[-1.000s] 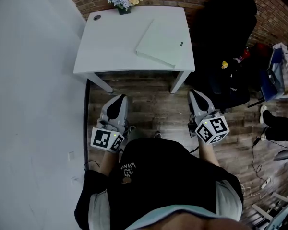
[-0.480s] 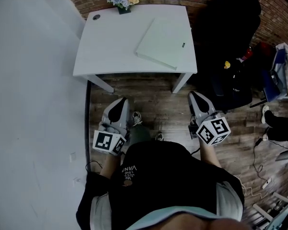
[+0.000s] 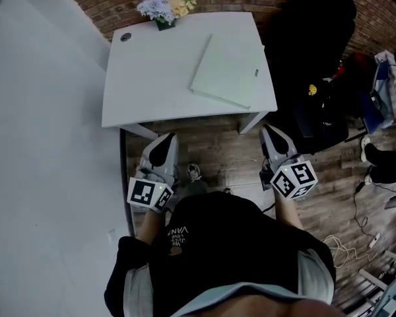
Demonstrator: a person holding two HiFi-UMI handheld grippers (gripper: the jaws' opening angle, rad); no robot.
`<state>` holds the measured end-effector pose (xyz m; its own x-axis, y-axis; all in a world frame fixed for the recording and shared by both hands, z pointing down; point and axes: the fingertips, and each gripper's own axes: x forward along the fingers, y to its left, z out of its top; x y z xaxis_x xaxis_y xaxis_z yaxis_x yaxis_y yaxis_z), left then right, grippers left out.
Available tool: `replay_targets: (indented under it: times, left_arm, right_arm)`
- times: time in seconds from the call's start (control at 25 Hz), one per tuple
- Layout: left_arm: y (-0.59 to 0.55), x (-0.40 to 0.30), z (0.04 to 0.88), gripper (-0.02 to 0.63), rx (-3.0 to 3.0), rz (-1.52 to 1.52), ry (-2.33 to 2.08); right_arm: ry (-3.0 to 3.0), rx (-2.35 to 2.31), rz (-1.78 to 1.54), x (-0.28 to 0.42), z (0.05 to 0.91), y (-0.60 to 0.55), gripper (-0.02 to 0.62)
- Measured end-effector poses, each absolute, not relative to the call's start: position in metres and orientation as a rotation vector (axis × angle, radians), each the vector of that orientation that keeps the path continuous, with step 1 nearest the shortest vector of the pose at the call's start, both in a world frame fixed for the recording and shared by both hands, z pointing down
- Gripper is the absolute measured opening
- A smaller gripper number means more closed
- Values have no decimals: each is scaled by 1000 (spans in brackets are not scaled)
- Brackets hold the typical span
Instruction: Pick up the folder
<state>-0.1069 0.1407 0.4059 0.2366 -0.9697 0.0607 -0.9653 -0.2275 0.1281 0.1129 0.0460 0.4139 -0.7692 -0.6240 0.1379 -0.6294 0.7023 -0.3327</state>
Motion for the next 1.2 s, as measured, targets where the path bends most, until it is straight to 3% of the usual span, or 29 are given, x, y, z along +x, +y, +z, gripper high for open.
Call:
replay_targets:
  times: [0.52, 1.2]
  left_arm:
    - [71, -165, 406, 0, 2514, -19, -1636]
    - [26, -185, 414, 0, 2641, -26, -1429]
  right_arm:
    - [-2808, 1341, 580, 66, 412, 12, -2]
    - [-2719, 1562, 589, 54, 418, -2, -2]
